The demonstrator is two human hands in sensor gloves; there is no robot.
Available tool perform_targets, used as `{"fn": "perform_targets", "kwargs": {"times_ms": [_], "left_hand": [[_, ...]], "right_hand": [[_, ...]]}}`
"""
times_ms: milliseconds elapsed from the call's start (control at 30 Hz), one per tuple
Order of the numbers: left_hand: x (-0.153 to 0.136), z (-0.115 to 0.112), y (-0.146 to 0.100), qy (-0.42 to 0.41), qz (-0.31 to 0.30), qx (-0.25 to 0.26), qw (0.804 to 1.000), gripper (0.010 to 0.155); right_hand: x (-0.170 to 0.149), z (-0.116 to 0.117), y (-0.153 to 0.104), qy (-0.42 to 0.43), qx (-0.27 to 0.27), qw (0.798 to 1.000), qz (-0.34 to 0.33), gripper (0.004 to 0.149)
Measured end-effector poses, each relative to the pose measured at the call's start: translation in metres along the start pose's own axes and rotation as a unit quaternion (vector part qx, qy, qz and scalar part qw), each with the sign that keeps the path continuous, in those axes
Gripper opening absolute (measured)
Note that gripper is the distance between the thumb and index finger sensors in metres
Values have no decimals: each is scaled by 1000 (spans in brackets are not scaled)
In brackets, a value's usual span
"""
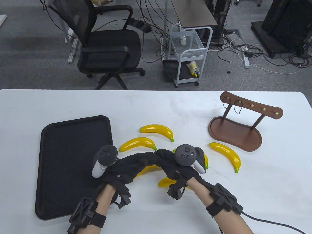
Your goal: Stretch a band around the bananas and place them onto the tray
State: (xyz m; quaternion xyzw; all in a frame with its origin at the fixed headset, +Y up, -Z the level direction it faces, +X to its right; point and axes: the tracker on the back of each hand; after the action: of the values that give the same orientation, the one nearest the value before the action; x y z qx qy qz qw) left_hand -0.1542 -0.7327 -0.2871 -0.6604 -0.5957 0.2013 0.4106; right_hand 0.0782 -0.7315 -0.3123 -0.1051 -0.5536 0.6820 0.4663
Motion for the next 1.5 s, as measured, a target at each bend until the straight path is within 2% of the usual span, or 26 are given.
{"fn": "perform_targets", "kwargs": {"times_ms": [200,433,600,767,1067,1300,1433,1500], "left_hand": [[2,-1,0,27,3,-6,1000,62],[10,2,-2,44,-5,-4,999,62],[17,7,-6,117,6,20,993,65],[19,12,-9,128,10,34,991,66],[29,29,-20,195,21,80,977,67],[32,42,-29,275,56,113,953,68],[20,43,-36,333,90,119,931,69],[14,43,-38,341,99,123,927,69]], "right_hand": [[-9,1,2,53,24,998,-6,41],[-10,0,2,76,32,996,-21,41],[-6,-4,-1,28,23,999,-30,42],[1,-12,-7,-36,20,998,-42,47],[-4,-28,-28,-167,30,984,-55,56],[-29,-26,-44,-225,53,972,-37,65],[-43,-22,-52,-249,64,966,-31,70],[-50,-18,-56,-269,72,960,-27,73]]}}
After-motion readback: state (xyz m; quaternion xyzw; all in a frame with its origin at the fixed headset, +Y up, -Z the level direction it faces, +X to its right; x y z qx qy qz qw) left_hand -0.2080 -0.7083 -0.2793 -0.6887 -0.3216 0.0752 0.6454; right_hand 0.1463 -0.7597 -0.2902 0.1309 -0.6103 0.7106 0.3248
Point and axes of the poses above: the tracker on the back of each hand, its own x axis roughly to the thumb side, its own y axis roughly from the wrist to the fingertips, z = x × y, and after that the axes turned 2 degrees about -z, right-handed
